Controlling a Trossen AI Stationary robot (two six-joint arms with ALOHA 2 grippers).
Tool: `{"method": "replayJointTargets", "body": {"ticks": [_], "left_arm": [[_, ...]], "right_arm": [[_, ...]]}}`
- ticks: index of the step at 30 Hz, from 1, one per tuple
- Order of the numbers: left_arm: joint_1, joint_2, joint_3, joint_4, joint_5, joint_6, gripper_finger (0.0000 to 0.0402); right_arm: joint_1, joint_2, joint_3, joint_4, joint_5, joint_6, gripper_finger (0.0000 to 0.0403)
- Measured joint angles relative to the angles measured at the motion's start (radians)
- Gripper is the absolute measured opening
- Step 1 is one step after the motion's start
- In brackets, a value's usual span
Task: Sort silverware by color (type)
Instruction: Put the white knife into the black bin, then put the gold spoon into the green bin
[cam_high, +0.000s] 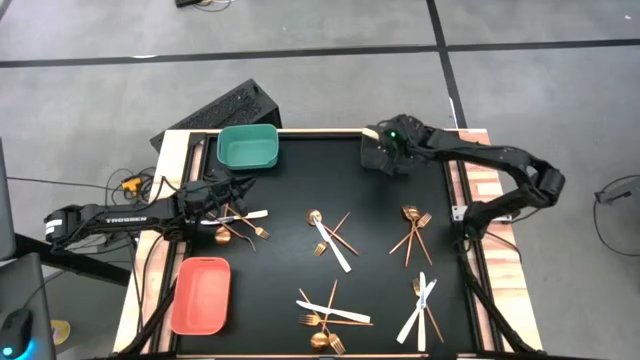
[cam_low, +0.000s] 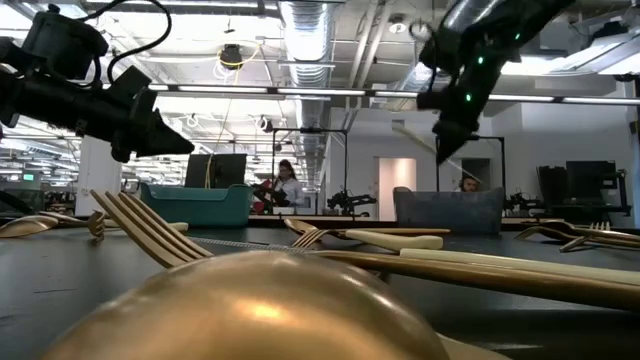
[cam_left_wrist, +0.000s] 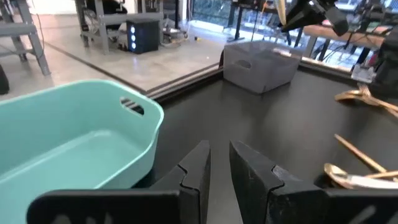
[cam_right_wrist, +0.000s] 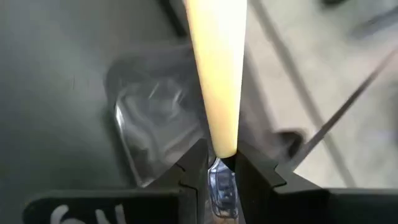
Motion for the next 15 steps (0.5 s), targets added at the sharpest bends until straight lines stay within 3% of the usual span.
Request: {"method": "replayJointTargets", "body": {"ticks": [4,8,15], "left_arm": [[0.000,0.000,0.000,-0.002,-0.037,-0.028,0.0050],[0.000,0.000,0.000,-0.002,-0.049,-0.052,0.0050],[-0.019,0.000,0.000,-0.011,-0.055,-0.098,0.0050]], "right_arm": [[-0.045,0.066,0.000,-0.030,-0.003,0.020,0.0116],[-0.054,0.106,0.000,-0.016,-0.002,0.017,0.0164],[-0.029,0.062,-0.001,0.020,0.089,0.098,0.0221]]}}
